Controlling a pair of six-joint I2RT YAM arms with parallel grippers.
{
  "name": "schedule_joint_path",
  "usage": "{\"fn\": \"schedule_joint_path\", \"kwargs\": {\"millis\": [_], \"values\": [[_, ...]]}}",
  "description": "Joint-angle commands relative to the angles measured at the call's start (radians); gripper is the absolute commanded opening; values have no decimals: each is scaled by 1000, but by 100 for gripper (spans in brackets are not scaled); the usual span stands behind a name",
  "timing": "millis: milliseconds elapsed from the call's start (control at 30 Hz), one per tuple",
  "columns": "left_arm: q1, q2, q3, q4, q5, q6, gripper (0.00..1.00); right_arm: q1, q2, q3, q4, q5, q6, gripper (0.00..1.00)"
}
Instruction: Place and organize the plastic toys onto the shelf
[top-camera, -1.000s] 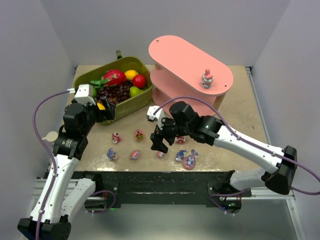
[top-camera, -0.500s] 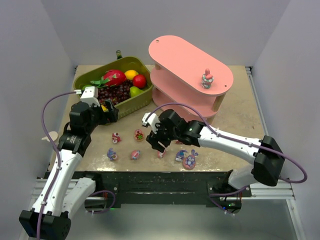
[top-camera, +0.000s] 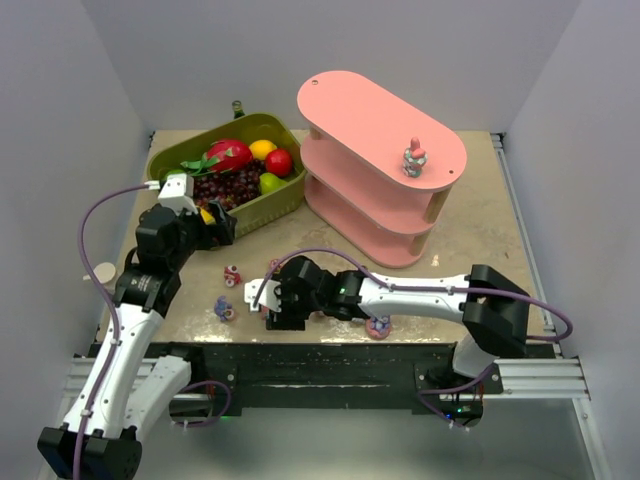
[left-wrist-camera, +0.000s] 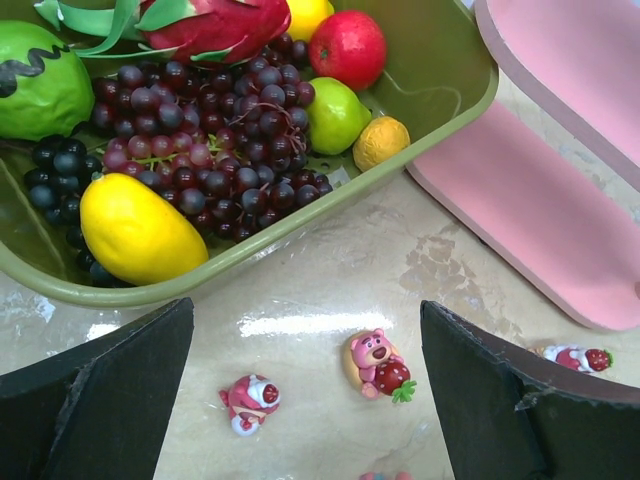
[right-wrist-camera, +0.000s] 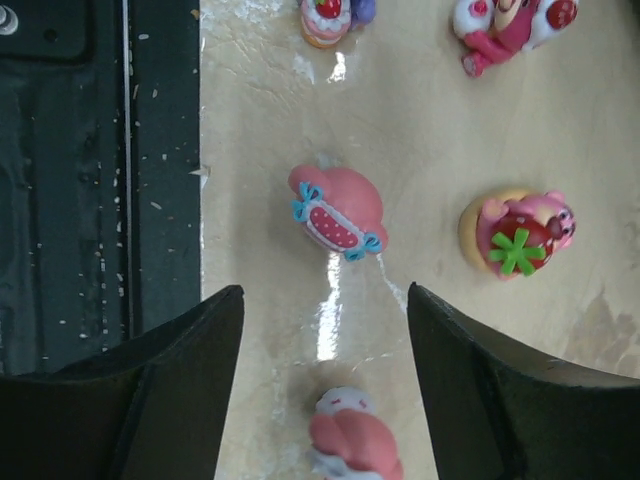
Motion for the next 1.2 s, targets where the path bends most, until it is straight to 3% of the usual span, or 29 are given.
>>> {"fn": "schedule_joint_path", "kwargs": {"millis": [0, 467, 1167], "values": [[5, -22, 24, 20, -18, 0, 99, -14, -23, -15, 167, -60, -188, 71], [5, -42, 29, 0, -56, 33, 99, -20, 162, 157, -19, -258, -418, 71], [12, -22, 32, 8, -33, 46, 99, -55, 276, 235, -54, -221, -463, 66]]}}
